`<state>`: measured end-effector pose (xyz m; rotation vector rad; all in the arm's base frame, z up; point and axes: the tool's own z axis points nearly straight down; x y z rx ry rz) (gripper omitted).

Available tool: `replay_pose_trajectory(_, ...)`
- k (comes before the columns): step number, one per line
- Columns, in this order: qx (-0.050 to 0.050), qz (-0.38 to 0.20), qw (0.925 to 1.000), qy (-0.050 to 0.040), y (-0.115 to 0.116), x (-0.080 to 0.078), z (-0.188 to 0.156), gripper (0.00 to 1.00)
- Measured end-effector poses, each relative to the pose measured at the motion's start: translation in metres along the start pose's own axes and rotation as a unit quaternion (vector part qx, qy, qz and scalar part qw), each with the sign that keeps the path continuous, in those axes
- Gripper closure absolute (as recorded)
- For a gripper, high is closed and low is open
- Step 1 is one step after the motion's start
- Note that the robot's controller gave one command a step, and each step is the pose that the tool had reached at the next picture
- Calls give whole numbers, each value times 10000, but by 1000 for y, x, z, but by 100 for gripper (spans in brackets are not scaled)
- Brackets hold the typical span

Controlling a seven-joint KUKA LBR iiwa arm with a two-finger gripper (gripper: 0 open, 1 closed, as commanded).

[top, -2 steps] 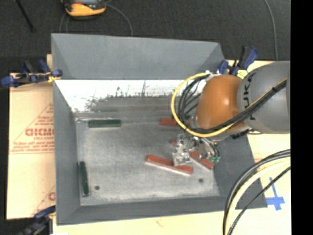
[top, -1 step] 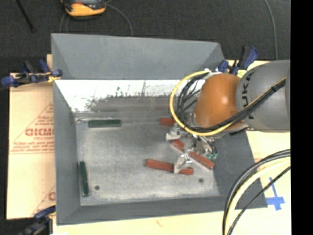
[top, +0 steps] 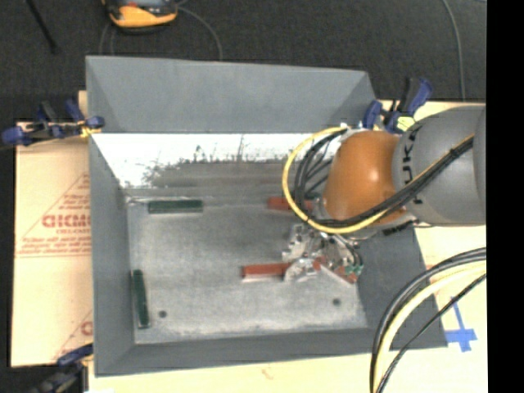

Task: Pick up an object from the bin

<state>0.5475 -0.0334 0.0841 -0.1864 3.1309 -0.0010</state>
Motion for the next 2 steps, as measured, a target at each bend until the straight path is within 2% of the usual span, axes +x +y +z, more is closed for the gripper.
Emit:
replay_pose_trajectory(1, 0, 0, 10000, 0, 0, 0, 0, 100)
replay_pose_trajectory(2, 13, -138, 9999, -4, -100, 23, -211, 100)
